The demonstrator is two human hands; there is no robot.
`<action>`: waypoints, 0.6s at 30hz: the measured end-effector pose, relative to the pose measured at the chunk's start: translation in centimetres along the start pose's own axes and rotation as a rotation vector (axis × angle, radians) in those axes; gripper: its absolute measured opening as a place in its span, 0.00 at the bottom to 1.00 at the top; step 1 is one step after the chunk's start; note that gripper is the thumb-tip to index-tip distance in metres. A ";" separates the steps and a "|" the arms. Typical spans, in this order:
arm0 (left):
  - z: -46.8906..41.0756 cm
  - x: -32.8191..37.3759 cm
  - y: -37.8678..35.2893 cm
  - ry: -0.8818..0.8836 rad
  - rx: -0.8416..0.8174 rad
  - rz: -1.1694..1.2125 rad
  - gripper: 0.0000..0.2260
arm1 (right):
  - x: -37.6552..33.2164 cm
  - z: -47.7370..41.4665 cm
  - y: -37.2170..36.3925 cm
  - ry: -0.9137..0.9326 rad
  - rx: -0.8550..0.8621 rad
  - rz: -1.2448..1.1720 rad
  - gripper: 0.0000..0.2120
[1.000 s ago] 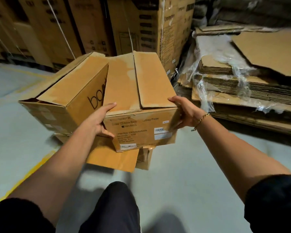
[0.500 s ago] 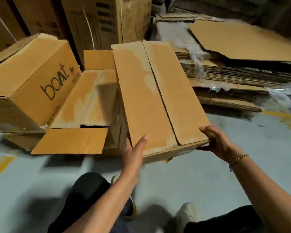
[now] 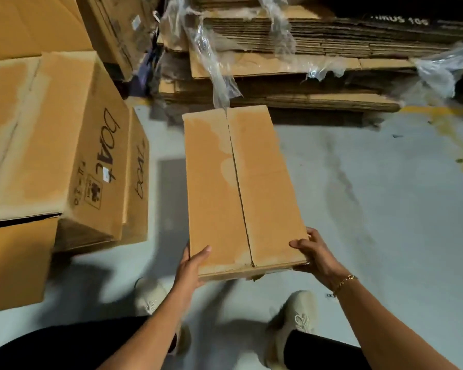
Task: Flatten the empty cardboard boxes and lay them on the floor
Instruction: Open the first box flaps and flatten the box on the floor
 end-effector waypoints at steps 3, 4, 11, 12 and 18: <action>-3.3 1.3 -0.4 0.025 -0.049 -0.075 0.30 | -0.4 -1.7 0.9 0.016 0.052 0.023 0.27; -4.4 1.5 -0.7 0.021 -0.070 -0.105 0.26 | -0.1 -2.3 1.0 0.005 0.067 0.033 0.25; -8.4 -0.1 1.4 -0.021 -0.020 -0.472 0.32 | 5.6 -4.8 -0.5 -0.119 0.128 0.144 0.15; -8.8 -0.6 1.9 0.007 0.006 -0.570 0.33 | 5.9 -5.1 -1.2 -0.092 0.166 0.207 0.17; -8.1 -1.9 0.3 -0.032 0.182 -1.061 0.53 | 6.1 -5.3 -7.3 -0.192 0.296 0.748 0.67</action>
Point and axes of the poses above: each hand's wrist, its own z-axis away from the middle knuckle, its own y-axis out of the back of the hand, x = y × z, the point moved 2 cm from there along -z, towards the middle knuckle, and after that the axes turned 12 degrees about -x, right-handed, at the moved point
